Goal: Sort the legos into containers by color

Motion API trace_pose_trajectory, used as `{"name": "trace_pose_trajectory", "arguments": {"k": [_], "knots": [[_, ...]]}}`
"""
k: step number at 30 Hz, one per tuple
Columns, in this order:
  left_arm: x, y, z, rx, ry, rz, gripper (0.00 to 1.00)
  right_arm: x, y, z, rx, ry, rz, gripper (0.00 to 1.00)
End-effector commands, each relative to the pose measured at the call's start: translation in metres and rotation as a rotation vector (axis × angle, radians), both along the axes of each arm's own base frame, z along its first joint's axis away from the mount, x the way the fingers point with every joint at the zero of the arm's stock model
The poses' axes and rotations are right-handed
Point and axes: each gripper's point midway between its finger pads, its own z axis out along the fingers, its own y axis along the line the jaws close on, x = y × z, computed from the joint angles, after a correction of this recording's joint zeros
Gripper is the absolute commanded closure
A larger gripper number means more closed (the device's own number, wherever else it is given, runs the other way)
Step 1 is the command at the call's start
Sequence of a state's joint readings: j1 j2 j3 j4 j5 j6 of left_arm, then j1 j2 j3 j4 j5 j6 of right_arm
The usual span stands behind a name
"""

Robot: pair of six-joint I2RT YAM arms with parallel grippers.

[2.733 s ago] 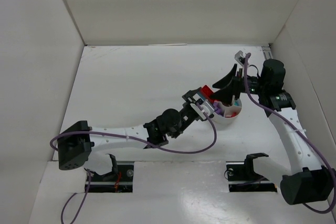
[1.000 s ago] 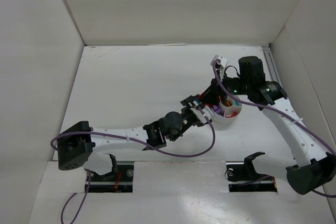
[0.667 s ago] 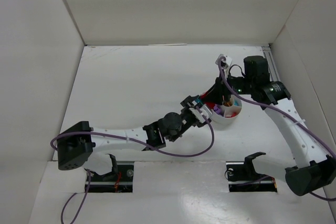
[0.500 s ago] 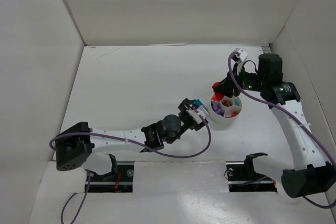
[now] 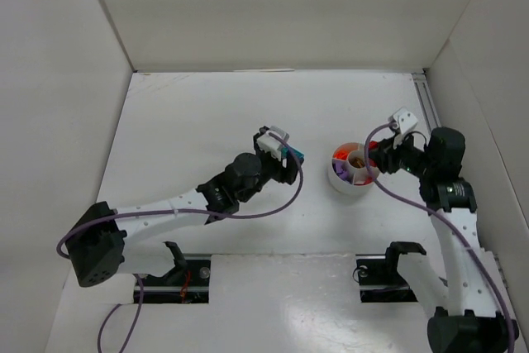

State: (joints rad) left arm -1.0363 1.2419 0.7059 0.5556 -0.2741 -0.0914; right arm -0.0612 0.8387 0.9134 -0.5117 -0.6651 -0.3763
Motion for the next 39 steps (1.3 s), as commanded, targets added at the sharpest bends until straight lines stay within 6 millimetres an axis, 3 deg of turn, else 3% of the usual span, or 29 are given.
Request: {"name": "trace_pose_trajectory", "arguments": {"k": [1, 3, 5, 6, 9, 14, 15, 18, 22, 28, 39], "knots": [[-0.012, -0.004, 0.037, -0.162, 0.093, -0.074, 0.63, 0.008, -0.026, 0.014, -0.068, -0.221, -0.144, 0.81], [-0.013, -0.004, 0.043, -0.195, 0.122, -0.114, 0.62, -0.001, -0.029, -0.003, -0.054, -0.250, -0.181, 0.81], [-0.011, -0.002, 0.041, -0.225, 0.175, -0.144, 0.62, -0.001, -0.030, -0.003, -0.043, -0.316, -0.196, 0.81], [-0.009, -0.001, 0.041, -0.234, 0.186, -0.151, 0.62, -0.004, -0.028, -0.016, -0.024, -0.310, -0.190, 0.81], [-0.008, 0.002, 0.045, -0.250, 0.193, -0.167, 0.62, -0.004, -0.028, -0.018, -0.023, -0.354, -0.190, 0.81], [-0.007, -0.002, 0.033, -0.201, 0.243, -0.166, 0.62, -0.002, -0.029, -0.044, -0.042, -0.375, -0.186, 0.81], [-0.006, -0.004, 0.033, -0.200, 0.244, -0.165, 0.62, -0.003, -0.022, -0.038, -0.033, -0.423, -0.146, 0.81], [-0.007, -0.005, 0.027, -0.190, 0.270, -0.171, 0.62, -0.006, -0.015, -0.042, -0.004, -0.437, -0.111, 0.79], [-0.009, -0.006, 0.027, -0.190, 0.272, -0.180, 0.62, -0.008, -0.015, -0.038, -0.005, -0.455, -0.111, 0.78], [-0.008, -0.007, 0.031, -0.203, 0.272, -0.180, 0.62, -0.010, -0.016, -0.061, -0.006, -0.426, -0.122, 0.75], [-0.010, -0.013, 0.040, -0.223, 0.269, -0.207, 0.62, -0.009, -0.016, -0.072, 0.027, -0.456, -0.137, 0.71]]}}
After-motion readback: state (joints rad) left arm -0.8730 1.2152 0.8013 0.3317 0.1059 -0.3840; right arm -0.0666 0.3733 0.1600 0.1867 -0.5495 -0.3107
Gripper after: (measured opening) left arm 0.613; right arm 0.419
